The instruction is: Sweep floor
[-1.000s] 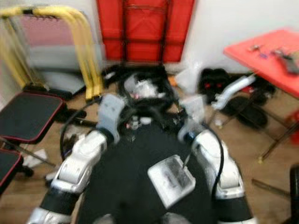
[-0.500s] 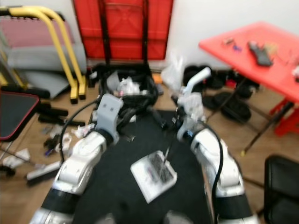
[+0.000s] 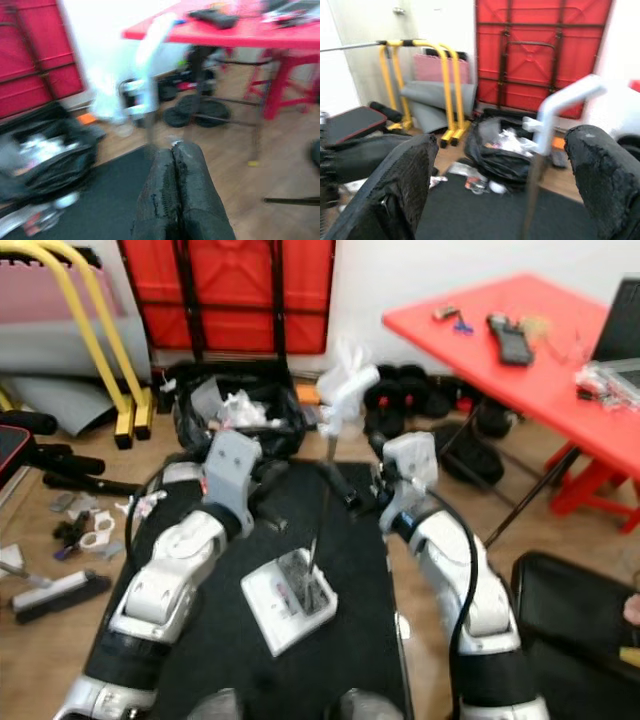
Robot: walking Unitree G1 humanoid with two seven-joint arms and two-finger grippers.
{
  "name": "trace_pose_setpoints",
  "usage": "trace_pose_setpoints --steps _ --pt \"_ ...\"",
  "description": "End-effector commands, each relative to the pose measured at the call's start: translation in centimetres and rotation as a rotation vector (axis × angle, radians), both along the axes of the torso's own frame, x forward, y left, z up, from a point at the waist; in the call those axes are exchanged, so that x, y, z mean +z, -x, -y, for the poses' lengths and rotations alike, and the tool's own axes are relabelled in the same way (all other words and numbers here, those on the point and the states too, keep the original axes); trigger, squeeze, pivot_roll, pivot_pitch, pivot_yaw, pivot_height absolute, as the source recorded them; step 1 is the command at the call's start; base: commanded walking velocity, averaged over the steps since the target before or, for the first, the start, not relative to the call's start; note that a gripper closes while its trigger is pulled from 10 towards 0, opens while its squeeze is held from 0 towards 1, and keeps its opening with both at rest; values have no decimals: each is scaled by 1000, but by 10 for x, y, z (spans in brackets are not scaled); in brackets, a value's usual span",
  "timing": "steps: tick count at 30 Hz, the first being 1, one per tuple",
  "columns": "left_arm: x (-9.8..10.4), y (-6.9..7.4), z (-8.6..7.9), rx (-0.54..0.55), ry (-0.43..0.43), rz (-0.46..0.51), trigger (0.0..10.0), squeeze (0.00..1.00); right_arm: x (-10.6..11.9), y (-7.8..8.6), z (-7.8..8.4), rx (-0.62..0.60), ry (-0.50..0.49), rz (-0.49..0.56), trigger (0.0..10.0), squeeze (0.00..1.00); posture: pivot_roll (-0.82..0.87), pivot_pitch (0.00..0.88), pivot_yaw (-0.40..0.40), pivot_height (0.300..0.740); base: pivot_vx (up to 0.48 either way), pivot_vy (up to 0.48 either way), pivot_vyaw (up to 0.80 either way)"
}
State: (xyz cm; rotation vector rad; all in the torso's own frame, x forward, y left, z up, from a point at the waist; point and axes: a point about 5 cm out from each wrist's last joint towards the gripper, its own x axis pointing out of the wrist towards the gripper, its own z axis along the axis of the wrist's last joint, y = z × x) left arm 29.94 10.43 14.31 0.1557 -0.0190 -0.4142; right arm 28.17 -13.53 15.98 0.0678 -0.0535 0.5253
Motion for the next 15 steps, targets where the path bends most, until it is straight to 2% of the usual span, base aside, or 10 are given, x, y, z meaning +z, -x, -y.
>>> trace_pose_setpoints --steps 1,8,10,14,15 --pt "-2 0 0 4 -21 -6 10000 0 -1 -1 0 -3 -1 -9 10000 0 -163 41 -141 740 0 0 0" --pt "-2 0 0 5 -21 -10 10000 0 -2 0 0 -4 6 -11 10000 0 -162 35 -141 740 0 0 0" --pt "-2 0 0 2 -21 -10 10000 0 -3 0 1 -7 18 -18 10000 0 -163 34 -141 740 0 0 800" --pt "-2 1 1 -4 -18 -8 10000 0 -3 -1 3 -12 -1 -31 10000 0 -163 34 -141 740 288 0 800" --pt "-2 1 1 -4 -16 -7 10000 0 -3 -2 4 -18 -4 -28 10000 0 -164 35 -142 740 315 0 0"
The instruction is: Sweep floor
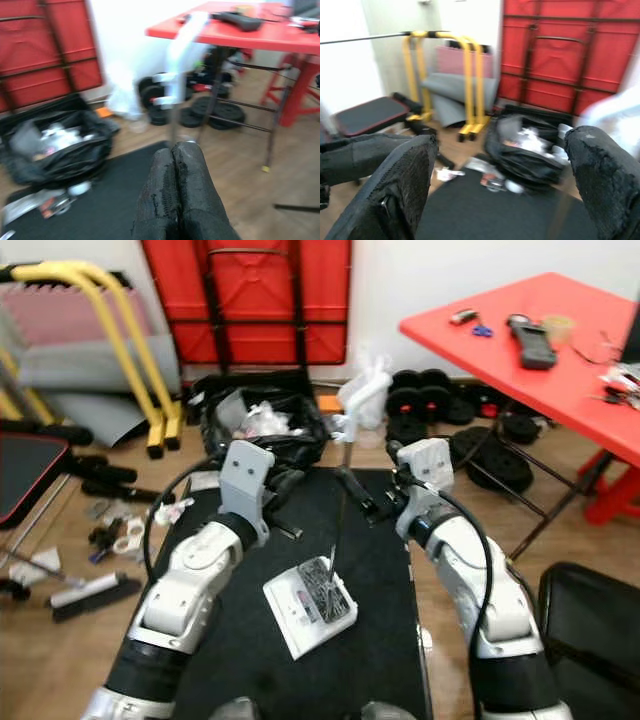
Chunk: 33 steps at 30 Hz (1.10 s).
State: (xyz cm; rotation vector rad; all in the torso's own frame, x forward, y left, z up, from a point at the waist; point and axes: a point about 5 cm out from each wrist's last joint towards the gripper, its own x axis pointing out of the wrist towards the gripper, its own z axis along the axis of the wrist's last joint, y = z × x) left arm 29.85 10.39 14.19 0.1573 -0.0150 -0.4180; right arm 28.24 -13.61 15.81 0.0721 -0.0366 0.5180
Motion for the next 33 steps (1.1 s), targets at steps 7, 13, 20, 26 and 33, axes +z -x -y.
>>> trace_pose_setpoints --steps 7,13,20,26,33 --pt "0 0 1 -1 -5 -2 10000 0 -3 -2 13 -19 120 4 10000 0 -171 41 -141 740 326 0 457" --pt "1 -1 0 -1 -1 -2 10000 0 -2 -2 13 -31 121 23 10000 0 -173 43 -139 740 324 0 380" --pt "1 -1 0 -3 1 -2 10000 0 -1 -2 12 -35 117 28 10000 0 -173 47 -139 740 314 0 0" --pt "2 -1 0 3 6 -3 10000 0 -3 1 9 17 177 33 10000 0 -173 50 -141 740 198 0 400" --pt "2 -2 -2 16 23 -9 10000 0 -2 4 7 48 201 48 10000 0 -174 50 -142 740 0 0 343"
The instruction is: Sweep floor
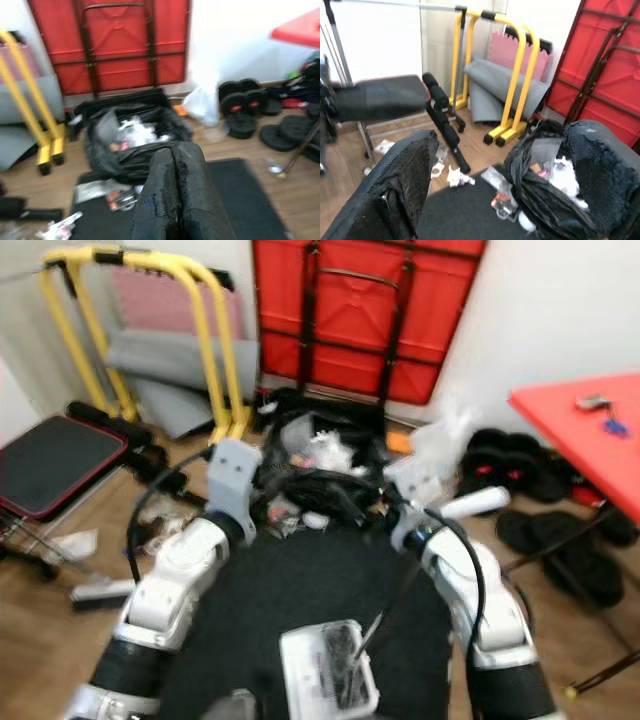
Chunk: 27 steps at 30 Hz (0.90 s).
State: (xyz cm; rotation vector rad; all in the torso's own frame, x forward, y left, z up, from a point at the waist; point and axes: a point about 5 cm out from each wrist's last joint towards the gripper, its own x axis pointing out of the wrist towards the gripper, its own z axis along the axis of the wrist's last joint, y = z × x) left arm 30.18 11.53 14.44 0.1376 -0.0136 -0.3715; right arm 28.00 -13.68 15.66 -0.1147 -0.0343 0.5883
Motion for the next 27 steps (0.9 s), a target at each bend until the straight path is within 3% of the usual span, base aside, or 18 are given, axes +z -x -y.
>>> trace_pose_setpoints --steps 1,9,13,21,22,27 --pt "0 1 10 -31 4 -6 10000 0 -1 1 7 -20 22 2 10000 0 -174 50 -142 740 0 0 0" --pt "-1 1 9 -36 -4 -11 10000 0 3 9 -7 67 80 10 10000 0 -175 53 -138 740 0 0 0" --pt "-1 1 9 -35 -5 -11 10000 0 3 8 -6 56 112 4 10000 0 -175 55 -136 730 0 0 0" --pt "0 -1 6 -11 -29 6 10000 0 17 19 -1 174 77 3 10000 0 -178 55 -132 700 0 0 0" --pt "2 -2 5 -3 -34 17 0 0 14 18 2 157 81 -5 10000 0 -178 54 -131 695 0 0 0" --pt "3 -4 1 21 -51 36 0 0 11 16 8 116 86 -17 10000 0 -177 54 -131 685 0 0 0"
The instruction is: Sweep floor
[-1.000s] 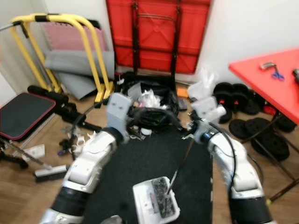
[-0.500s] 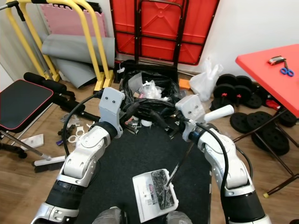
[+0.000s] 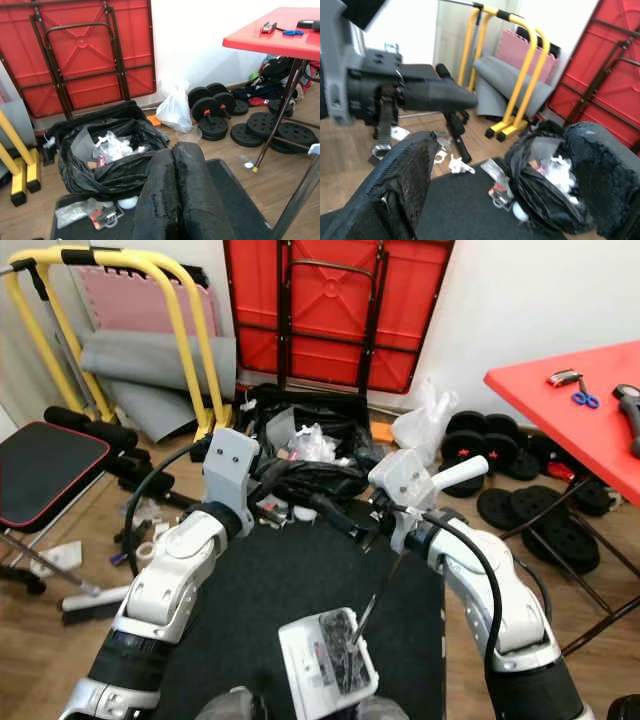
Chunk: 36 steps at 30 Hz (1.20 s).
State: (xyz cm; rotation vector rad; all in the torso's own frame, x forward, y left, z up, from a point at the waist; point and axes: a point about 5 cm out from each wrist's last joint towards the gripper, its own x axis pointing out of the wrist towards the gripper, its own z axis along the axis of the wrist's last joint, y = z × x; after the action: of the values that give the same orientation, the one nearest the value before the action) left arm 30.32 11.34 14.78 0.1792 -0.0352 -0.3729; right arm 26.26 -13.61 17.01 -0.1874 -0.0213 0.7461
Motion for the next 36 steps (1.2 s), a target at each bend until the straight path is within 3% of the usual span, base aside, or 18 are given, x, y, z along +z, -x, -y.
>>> trace_pose_setpoints --steps 1,2,3,4,5,11,12,16,36 --pt "0 -2 -1 24 -14 8 0 0 -3 -1 9 -41 11 -15 10000 0 -177 54 -131 685 0 0 0" --pt "-1 -5 -6 66 -33 12 0 0 -4 -4 14 -79 -9 -23 10000 0 -180 55 -130 680 0 0 0" --pt "-2 -7 -15 117 -56 10 9176 0 -4 -6 19 -113 -26 -31 10000 0 -182 56 -129 675 0 0 0" --pt "-2 -7 -15 117 -56 10 9176 0 -4 -6 19 -113 -26 -31 10000 0 -182 56 -129 675 0 0 0" --pt "-3 -9 -23 163 -72 9 10000 0 -5 -7 24 -135 -40 -38 10000 0 -183 57 -130 670 0 0 0" --pt "-5 -11 -40 243 -63 2 10000 0 -8 -10 37 -203 -80 -63 10000 0 -186 56 -133 650 0 0 0" --pt "-5 -11 -41 248 -65 4 10000 0 -10 -14 43 -258 -88 -57 10000 0 -183 55 -134 645 0 0 0" --pt "-6 -11 -42 251 -71 9 10000 0 -16 -19 56 -349 -105 -65 10000 0 -179 53 -133 630 0 0 0" --pt "-5 -10 -37 219 -92 24 10000 0 -17 -26 74 -448 -113 -44 10000 0 -165 61 -117 560 0 0 0"
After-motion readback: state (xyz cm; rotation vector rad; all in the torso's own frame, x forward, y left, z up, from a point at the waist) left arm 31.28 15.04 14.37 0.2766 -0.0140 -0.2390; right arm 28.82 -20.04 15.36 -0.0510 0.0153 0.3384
